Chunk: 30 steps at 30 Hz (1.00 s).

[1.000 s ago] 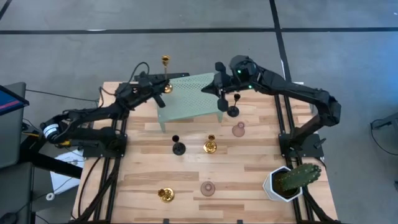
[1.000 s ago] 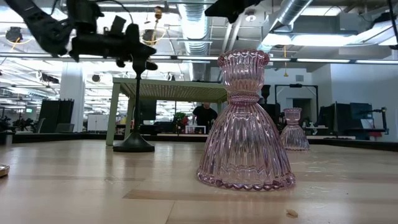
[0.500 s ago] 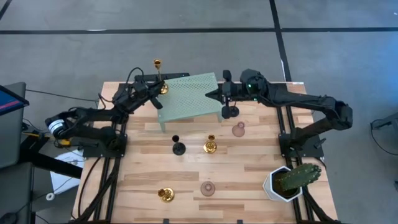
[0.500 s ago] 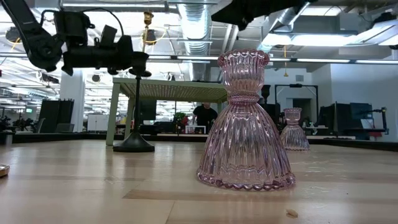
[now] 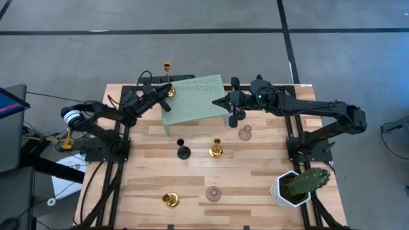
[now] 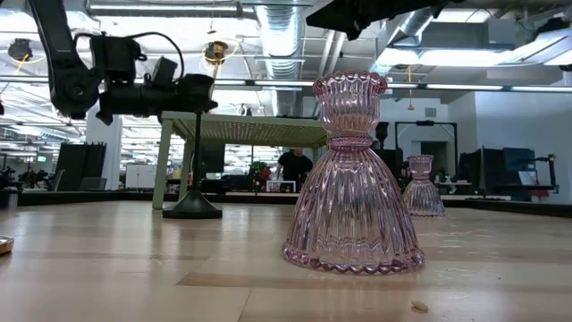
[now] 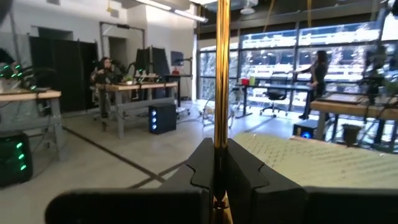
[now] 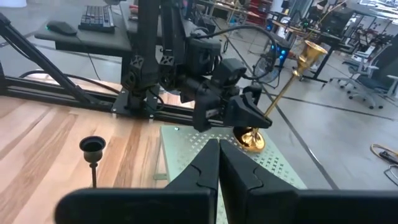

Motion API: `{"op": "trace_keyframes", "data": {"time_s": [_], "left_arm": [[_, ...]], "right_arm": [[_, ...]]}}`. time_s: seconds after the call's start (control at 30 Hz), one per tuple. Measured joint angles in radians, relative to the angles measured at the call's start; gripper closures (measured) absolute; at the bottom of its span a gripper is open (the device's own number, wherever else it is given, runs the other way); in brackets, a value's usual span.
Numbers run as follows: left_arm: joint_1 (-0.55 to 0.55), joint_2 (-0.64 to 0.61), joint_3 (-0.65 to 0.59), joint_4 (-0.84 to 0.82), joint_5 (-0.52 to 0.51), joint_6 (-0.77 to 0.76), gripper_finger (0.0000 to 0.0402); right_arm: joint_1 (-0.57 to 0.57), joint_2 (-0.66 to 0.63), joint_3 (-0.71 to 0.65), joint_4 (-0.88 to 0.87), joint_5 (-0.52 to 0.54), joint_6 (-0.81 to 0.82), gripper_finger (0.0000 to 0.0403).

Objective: Pick & Place candle stick holders
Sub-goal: Put the top gold candle holder on the shelf

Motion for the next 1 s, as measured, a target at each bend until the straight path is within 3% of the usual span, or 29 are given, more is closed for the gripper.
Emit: {"op": "trace_keyframes", "data": {"time_s": [0.5, 0.77, 1.0], "left_arm": [[0.0, 0.171, 0.005, 0.17, -0.025, 0.0, 0.0384], [0.0, 0.164, 0.011, 0.163, -0.037, 0.0, 0.0352], [0.0, 0.155, 0.01, 0.157, -0.106, 0.0, 0.0337]], "right_arm": [[0.013, 0.0, 0.0, 0.017, 0.029, 0.0, 0.0403], [0.013, 0.001, 0.0, 0.017, 0.029, 0.0, 0.0403], [0.013, 0.001, 0.0, 0.016, 0.028, 0.0, 0.0403]]}}
